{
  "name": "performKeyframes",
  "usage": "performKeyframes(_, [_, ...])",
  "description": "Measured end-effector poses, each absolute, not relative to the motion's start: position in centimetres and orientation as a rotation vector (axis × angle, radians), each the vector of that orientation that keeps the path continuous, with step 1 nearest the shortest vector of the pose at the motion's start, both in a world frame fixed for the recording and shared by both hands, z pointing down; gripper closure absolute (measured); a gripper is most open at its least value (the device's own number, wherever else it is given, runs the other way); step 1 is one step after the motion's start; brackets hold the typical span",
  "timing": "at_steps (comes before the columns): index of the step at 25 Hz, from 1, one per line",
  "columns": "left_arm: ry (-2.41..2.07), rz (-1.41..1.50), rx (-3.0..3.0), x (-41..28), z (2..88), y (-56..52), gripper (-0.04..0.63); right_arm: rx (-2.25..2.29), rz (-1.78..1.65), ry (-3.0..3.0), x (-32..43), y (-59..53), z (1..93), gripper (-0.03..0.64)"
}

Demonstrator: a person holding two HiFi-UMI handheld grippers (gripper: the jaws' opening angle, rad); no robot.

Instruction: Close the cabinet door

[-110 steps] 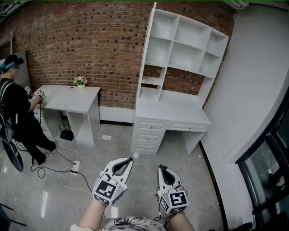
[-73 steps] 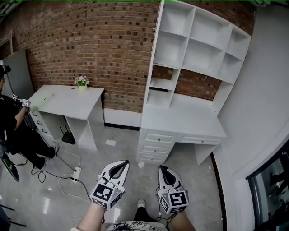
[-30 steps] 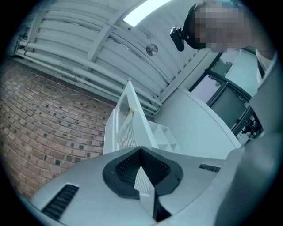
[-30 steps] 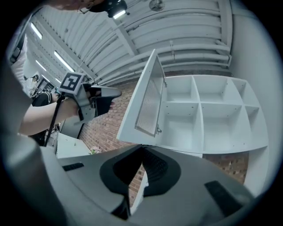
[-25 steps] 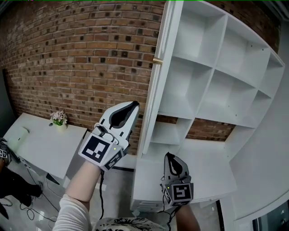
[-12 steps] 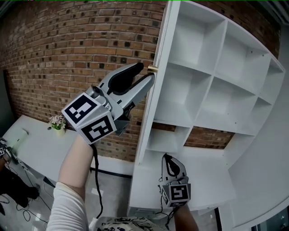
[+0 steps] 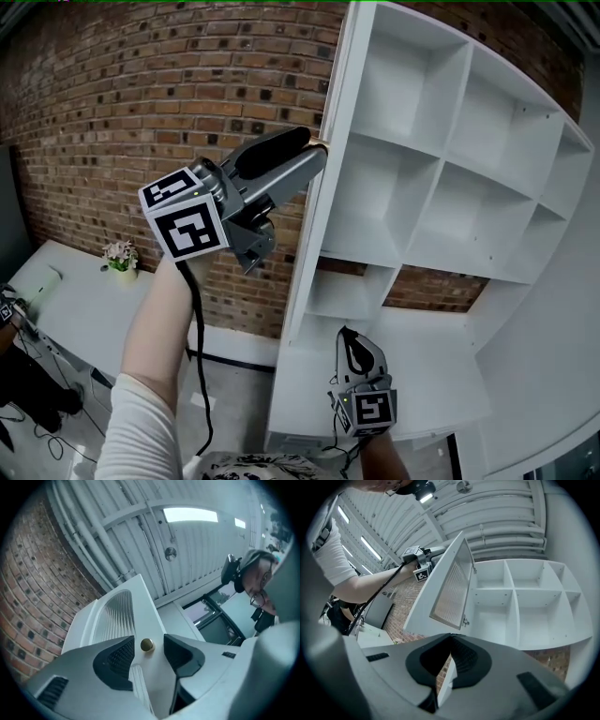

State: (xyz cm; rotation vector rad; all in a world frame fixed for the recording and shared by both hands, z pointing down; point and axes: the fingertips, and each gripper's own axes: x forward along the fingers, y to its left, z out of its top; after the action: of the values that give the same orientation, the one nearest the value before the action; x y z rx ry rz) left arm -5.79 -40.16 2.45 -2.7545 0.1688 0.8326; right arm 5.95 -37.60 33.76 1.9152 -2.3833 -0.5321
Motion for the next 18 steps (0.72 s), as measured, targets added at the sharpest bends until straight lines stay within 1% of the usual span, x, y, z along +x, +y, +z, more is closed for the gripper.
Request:
performKeyframes(2, [0.042, 0.850, -2.803, -5.4, 2.5, -40.1, 0.396, 1.922, -0.527, -2.375, 6.0, -37.4, 34.1, 0.614])
performKeyframes(4, [-0.048, 0.867, -2.839, -5.2, 2.5, -40.1, 0.434, 1.933, -0.523, -2.367, 6.1, -37.1, 34.5, 0.614])
performKeyframes(6, [-0.087, 0.890, -2.875, -5.0, 2.4, -40.5, 0.493, 1.954, -0.515, -2.360, 6.3, -36.9, 34.9, 0.614])
performKeyframes(12, [-0.119, 0.885, -2.879, -4.3, 2.5, -40.3, 0.495, 2.005, -0.471, -2.320, 6.8, -36.4, 36.3, 0.614])
performKeyframes(18, [-0.135, 0.892, -2.880, -1.7, 2.6, -39.6, 0.494, 2.012, -0.441, -2.325, 8.4, -36.2, 37.5, 0.614])
